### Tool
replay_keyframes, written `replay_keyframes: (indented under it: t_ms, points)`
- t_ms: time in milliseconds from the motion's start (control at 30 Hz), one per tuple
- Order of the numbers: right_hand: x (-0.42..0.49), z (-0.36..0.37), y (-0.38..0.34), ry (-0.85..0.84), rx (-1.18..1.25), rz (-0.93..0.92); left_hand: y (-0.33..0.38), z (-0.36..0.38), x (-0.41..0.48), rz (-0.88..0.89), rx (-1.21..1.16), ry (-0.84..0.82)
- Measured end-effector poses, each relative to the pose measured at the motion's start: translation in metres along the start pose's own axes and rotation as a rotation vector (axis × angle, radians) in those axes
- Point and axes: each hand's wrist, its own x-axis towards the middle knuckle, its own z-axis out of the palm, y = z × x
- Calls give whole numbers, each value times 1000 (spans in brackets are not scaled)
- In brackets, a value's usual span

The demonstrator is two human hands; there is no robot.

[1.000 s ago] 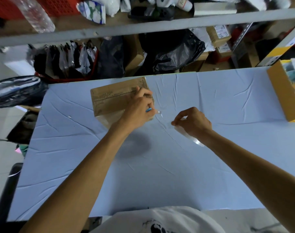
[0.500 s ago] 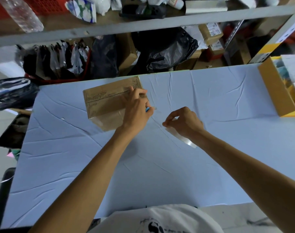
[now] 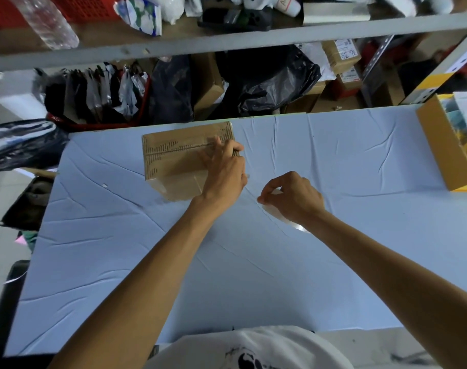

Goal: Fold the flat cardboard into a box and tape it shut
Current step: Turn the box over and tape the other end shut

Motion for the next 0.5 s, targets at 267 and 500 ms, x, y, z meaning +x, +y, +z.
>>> replay_keyframes:
  t_ms: [267, 500]
  points:
    - [14, -1, 10, -17, 195, 113, -16, -14, 0, 157, 26, -85]
    - [15, -29, 31, 56, 57, 46, -27, -11, 0, 175, -51, -104]
